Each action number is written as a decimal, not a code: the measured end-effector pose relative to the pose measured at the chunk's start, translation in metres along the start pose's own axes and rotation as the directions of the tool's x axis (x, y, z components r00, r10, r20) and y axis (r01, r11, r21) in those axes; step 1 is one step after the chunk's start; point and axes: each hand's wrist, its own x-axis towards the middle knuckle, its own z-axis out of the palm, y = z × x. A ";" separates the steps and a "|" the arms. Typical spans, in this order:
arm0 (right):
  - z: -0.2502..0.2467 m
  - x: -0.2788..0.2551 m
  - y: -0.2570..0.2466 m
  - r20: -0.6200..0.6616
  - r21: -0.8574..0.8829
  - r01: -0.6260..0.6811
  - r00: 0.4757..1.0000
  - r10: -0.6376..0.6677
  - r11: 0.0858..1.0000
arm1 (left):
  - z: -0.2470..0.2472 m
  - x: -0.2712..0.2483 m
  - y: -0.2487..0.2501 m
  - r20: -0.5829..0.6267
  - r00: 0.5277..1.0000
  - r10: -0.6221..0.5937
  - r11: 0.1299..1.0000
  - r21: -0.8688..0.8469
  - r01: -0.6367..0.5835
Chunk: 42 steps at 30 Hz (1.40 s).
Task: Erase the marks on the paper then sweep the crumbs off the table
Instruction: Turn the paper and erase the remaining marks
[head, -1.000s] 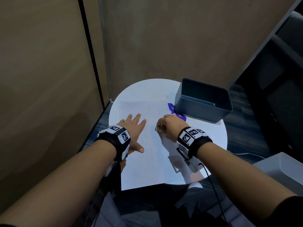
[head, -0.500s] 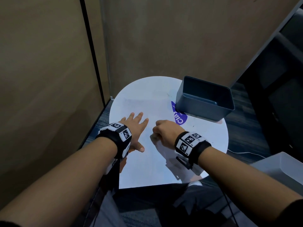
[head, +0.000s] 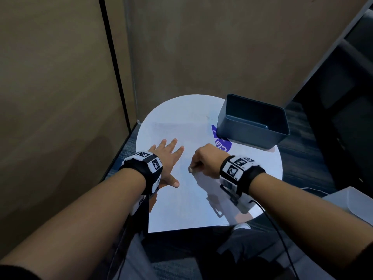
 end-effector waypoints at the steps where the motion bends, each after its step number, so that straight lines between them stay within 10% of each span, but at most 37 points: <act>1: -0.004 0.005 0.002 -0.047 0.011 -0.033 0.998 0.033 0.999 | 0.000 0.000 0.000 0.002 1.000 0.001 1.000 0.002 -0.001; 13: 0.006 0.010 -0.004 -0.185 0.021 -0.133 0.974 0.134 0.991 | -0.002 -0.001 0.000 -0.009 1.000 0.004 1.000 -0.015 -0.004; 18: 0.014 0.002 -0.013 -0.005 0.044 0.001 1.000 -0.001 0.999 | 0.001 0.000 0.000 -0.038 0.999 -0.010 1.000 -0.006 0.010; 23: 0.007 0.010 0.002 -0.179 -0.002 -0.068 0.982 0.067 0.998 | -0.008 0.006 0.009 -0.101 0.994 -0.028 0.996 0.077 0.036; 28: 0.010 -0.010 0.005 0.062 0.045 0.051 0.997 -0.054 0.998 | -0.007 0.009 0.011 -0.037 0.997 -0.062 0.995 0.071 0.065; 32: 0.002 -0.009 0.013 -0.111 0.018 -0.038 0.993 0.040 0.999 | -0.008 0.009 0.011 -0.015 0.998 -0.059 0.996 0.068 0.060; 39: 0.024 -0.036 0.006 0.065 -0.044 0.047 0.997 -0.044 0.998 | -0.010 0.010 0.009 0.037 0.997 -0.069 0.998 0.010 0.068; 42: 0.012 -0.032 0.016 -0.072 -0.001 -0.015 0.997 0.015 1.000 | -0.019 0.009 0.010 0.052 0.993 -0.107 0.994 -0.002 0.107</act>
